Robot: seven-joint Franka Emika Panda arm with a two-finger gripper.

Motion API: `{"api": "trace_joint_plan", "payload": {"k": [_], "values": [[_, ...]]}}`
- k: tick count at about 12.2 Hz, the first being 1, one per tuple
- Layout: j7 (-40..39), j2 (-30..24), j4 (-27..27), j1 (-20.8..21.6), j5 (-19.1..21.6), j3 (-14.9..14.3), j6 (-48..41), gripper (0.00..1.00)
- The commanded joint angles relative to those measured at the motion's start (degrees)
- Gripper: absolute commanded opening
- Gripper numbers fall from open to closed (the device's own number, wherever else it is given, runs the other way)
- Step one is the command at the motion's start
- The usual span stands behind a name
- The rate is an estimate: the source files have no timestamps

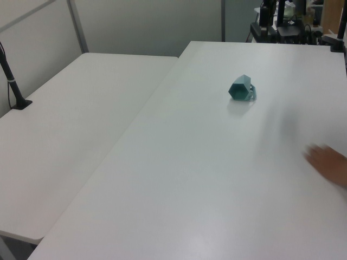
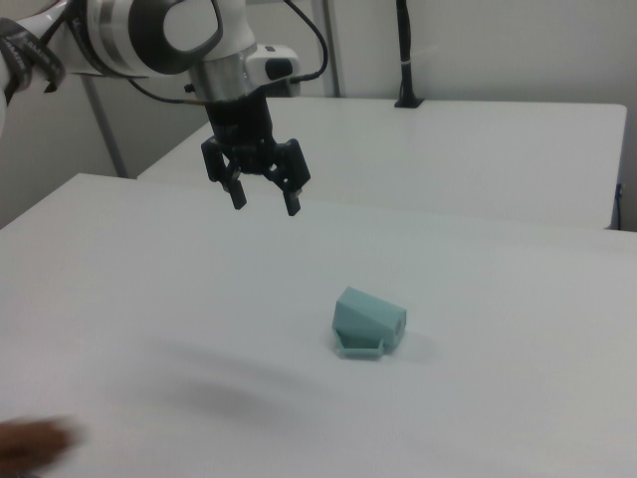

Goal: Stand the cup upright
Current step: 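Move the open gripper toward the teal cup lying on its side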

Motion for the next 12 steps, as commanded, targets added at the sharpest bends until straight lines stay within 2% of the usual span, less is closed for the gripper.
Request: {"api": "trace_joint_plan", "payload": {"k": [1,7,9,12], "values": [[-1.35,-0.58,0.85,-1.45,1.22,0.27,0.41,1.00],[-1.35,-0.58,0.68,-1.38,1.39,0.27,0.14,1.00],[0.31,-0.50,0.76,-1.20,3.32,0.27,0.14,1.00],[4.79,0.38,0.76,1.33,0.10,1.24,1.11,1.00]]}}
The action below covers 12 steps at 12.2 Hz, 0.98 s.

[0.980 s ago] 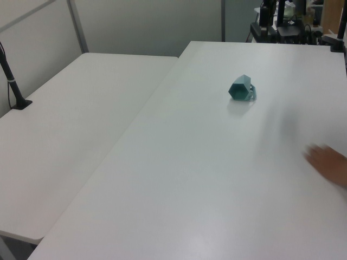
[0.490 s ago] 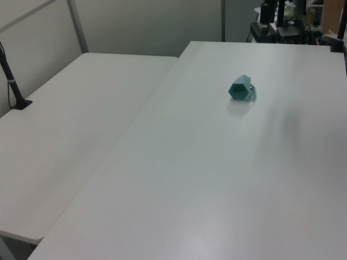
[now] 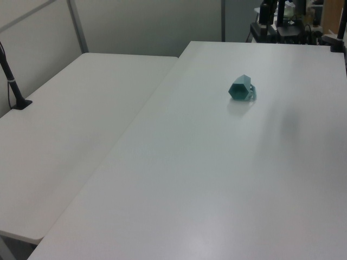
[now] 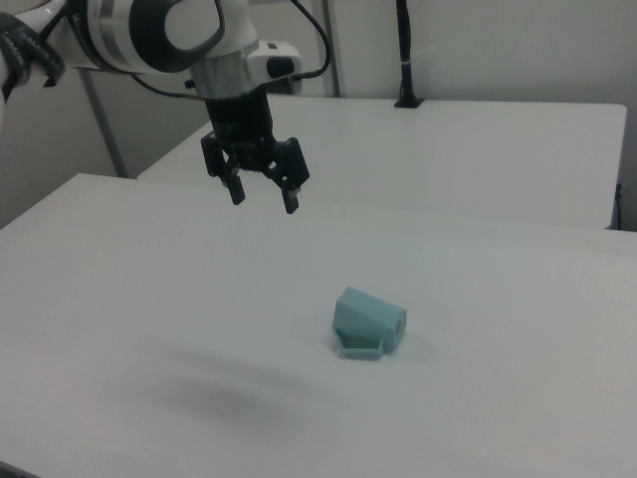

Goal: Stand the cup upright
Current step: 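Move the open gripper toward the teal cup lying on its side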

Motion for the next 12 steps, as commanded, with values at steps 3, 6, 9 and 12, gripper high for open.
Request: {"api": "trace_joint_plan", "payload": {"k": [3,6,9,12], "values": [[11.66,2.49,-0.87,8.13,-11.79,0.88,3.89,1.00],[22.71,6.43,-3.68,13.23,-23.81,0.96,8.63,1.00],[33.44,12.15,-7.28,17.55,-41.19,2.36,10.94,1.00],[45.23,17.16,-11.07,17.82,-54.50,4.65,12.25,1.00]]}}
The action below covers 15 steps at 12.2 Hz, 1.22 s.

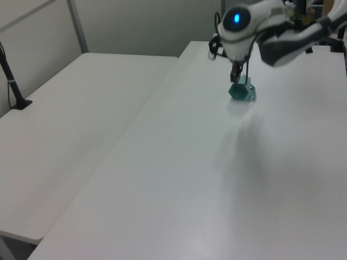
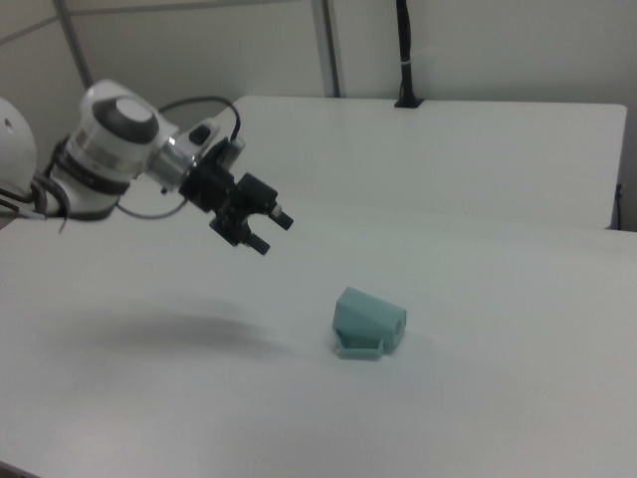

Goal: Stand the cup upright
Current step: 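Move the open gripper toward the teal cup lying on its side, then lower the gripper and close it on the cup's base end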

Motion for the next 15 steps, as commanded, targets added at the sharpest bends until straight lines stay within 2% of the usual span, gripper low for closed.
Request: {"api": "trace_joint_plan", "payload": {"k": [1,4,7,10,13,15], "values": [[7.35,3.77,-2.55,0.39,-9.25,0.80,2.02,1.00],[7.26,7.98,-2.55,-1.44,-14.08,0.89,2.02,1.00],[7.18,11.07,-2.64,-3.12,-15.06,0.98,2.11,1.00],[7.35,13.00,-2.38,-5.75,-18.74,1.41,2.72,1.00],[7.44,14.15,-2.11,-7.86,-20.33,2.03,3.61,1.00],[7.53,14.24,-2.03,-8.74,-20.42,2.03,3.61,0.96]]}}
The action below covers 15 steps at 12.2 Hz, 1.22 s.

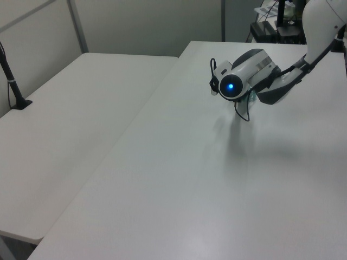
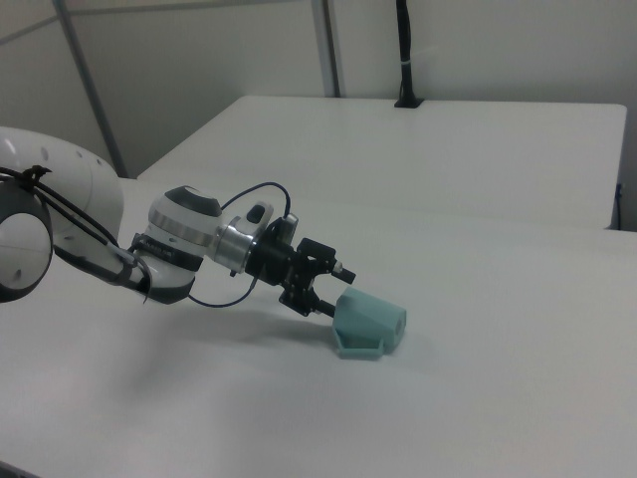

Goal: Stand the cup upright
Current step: 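Lower the gripper and close it on the cup's base end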

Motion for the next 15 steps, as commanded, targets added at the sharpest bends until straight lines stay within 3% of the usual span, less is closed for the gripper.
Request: {"api": "trace_joint_plan", "payload": {"k": [1,3,7,9,15], "values": [[1.20,0.18,0.13,-2.03,-1.31,1.01,1.00,0.93],[1.38,0.53,0.48,-3.17,-1.13,1.01,1.53,0.91],[1.29,0.62,0.57,-3.61,-1.13,0.92,2.67,0.34],[1.29,0.62,0.48,-3.96,-1.22,1.00,3.63,0.00],[1.11,0.19,0.48,-4.75,-0.44,1.01,4.25,0.00]]}}
